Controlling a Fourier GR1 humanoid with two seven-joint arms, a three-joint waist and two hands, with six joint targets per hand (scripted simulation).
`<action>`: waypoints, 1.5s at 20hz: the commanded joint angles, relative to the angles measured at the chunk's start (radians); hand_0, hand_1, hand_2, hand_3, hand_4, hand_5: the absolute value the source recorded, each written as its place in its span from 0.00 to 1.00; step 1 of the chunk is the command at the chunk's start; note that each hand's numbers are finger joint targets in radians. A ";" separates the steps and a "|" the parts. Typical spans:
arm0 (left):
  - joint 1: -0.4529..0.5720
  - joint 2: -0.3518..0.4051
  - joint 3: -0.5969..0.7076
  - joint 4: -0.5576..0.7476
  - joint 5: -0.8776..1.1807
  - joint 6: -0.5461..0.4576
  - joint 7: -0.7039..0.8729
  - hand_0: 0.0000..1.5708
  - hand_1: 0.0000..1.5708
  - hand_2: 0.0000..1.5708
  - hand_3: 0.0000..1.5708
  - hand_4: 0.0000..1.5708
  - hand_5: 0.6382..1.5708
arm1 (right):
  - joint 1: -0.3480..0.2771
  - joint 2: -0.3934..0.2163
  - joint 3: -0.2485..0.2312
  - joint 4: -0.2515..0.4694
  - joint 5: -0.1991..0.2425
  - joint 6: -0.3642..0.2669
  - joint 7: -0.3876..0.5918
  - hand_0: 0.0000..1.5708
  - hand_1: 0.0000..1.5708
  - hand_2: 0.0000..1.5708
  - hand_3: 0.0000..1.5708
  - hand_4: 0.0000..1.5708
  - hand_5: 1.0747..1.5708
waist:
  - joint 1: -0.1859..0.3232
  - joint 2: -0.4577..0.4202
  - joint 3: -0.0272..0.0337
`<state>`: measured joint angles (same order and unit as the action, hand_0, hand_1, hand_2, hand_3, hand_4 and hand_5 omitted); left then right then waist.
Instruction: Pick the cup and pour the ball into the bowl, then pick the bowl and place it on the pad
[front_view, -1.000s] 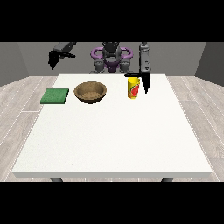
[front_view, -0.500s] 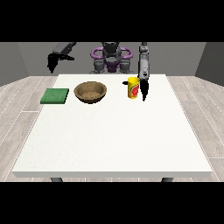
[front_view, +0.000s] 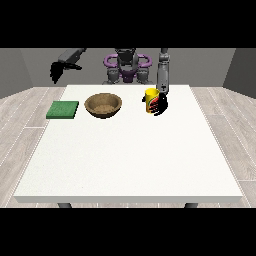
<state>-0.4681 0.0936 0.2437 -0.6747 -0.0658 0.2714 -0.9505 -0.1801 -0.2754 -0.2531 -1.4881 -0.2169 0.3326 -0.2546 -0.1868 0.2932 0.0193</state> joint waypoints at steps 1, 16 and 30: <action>0.007 -0.054 -0.026 0.066 -0.055 0.117 -0.029 0.84 0.84 1.00 1.00 0.93 0.65 | -0.032 -0.036 -0.038 0.011 -0.035 0.020 0.009 0.00 0.00 0.00 0.00 0.00 1.00 | -0.022 0.030 -0.0197; -0.229 0.305 -0.204 -0.001 -0.392 0.171 0.608 0.93 0.93 1.00 1.00 1.00 0.69 | 0.006 -0.038 -0.050 0.223 -0.020 0.037 0.040 0.00 0.00 0.00 0.00 0.00 0.99 | 0.049 -0.235 -0.0166; -0.322 0.144 -0.452 -0.024 -0.786 0.271 1.036 0.96 0.96 1.00 1.00 0.96 0.65 | -0.038 -0.101 -0.094 0.359 -0.046 0.094 0.044 0.00 0.00 0.00 0.00 0.00 1.00 | 0.067 -0.307 -0.0181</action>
<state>-0.7466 0.2738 -0.1357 -0.7146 -0.7202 0.4905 -0.0408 -0.1876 -0.3627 -0.3430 -1.1455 -0.2452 0.4110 -0.2368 -0.1077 -0.0039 0.0014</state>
